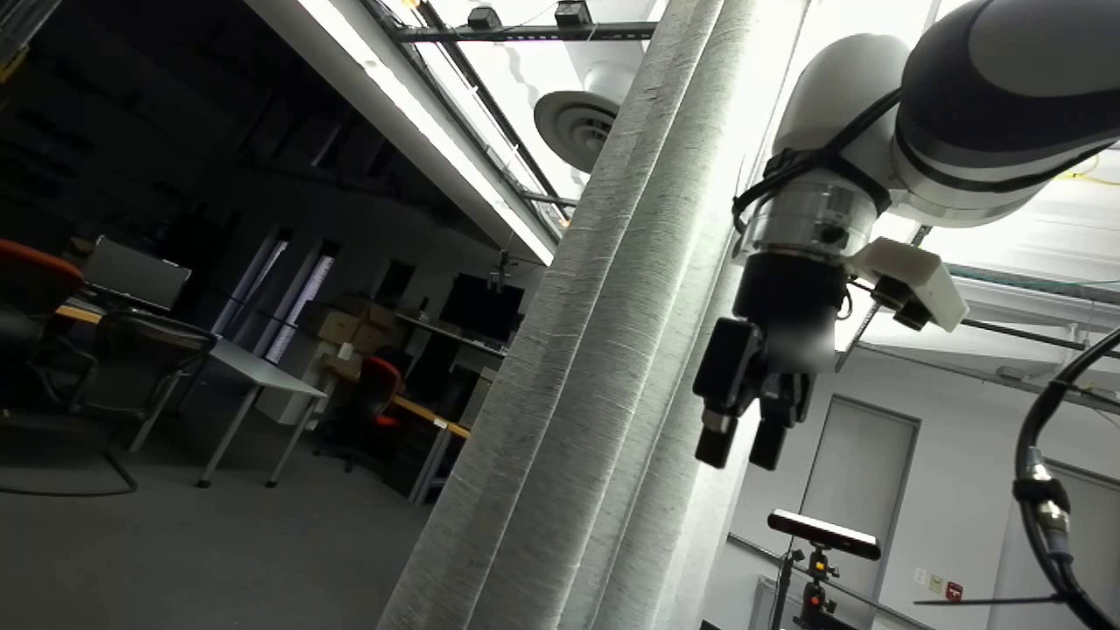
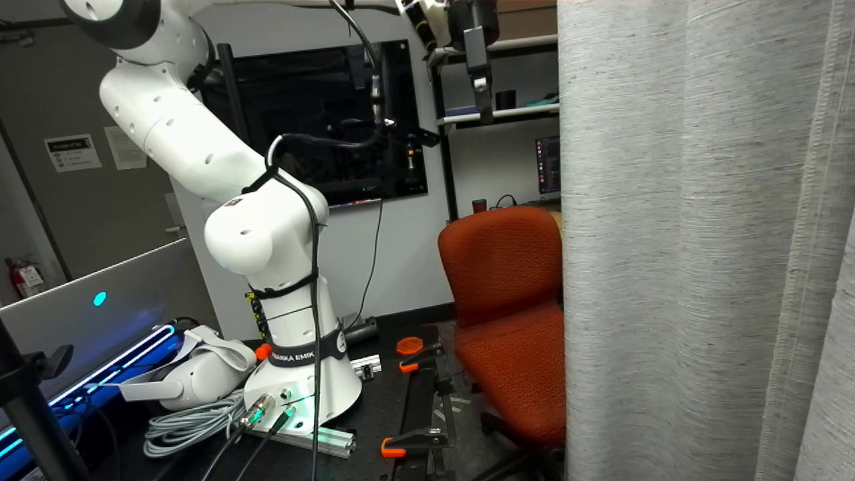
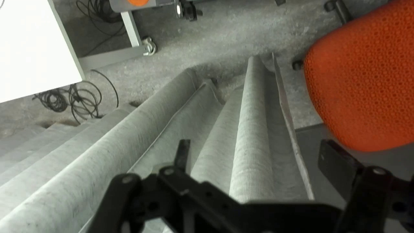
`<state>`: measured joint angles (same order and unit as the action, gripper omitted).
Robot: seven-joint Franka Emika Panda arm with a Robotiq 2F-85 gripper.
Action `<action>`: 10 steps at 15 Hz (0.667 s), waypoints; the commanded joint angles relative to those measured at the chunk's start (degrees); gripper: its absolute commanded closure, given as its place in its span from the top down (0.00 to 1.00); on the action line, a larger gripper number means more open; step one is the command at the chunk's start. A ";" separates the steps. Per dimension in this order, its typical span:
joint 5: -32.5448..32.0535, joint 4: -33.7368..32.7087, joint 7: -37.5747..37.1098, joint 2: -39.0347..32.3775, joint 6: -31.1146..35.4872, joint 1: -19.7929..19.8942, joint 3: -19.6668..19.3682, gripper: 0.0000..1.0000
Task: Move the curtain to the right
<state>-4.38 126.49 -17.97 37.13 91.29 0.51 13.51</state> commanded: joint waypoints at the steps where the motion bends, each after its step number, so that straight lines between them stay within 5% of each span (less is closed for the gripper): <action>1: -3.58 -1.34 -1.29 2.17 7.14 -0.34 -0.21 1.00; 6: -5.75 -0.86 -3.63 3.28 21.78 0.47 0.33 1.00; 7: -4.36 -1.25 -2.30 2.32 18.02 -0.09 -0.17 1.00; 10: -4.45 -1.25 -2.55 2.49 20.54 0.01 -0.06 1.00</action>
<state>-8.69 125.40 -20.40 39.73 111.97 0.73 13.56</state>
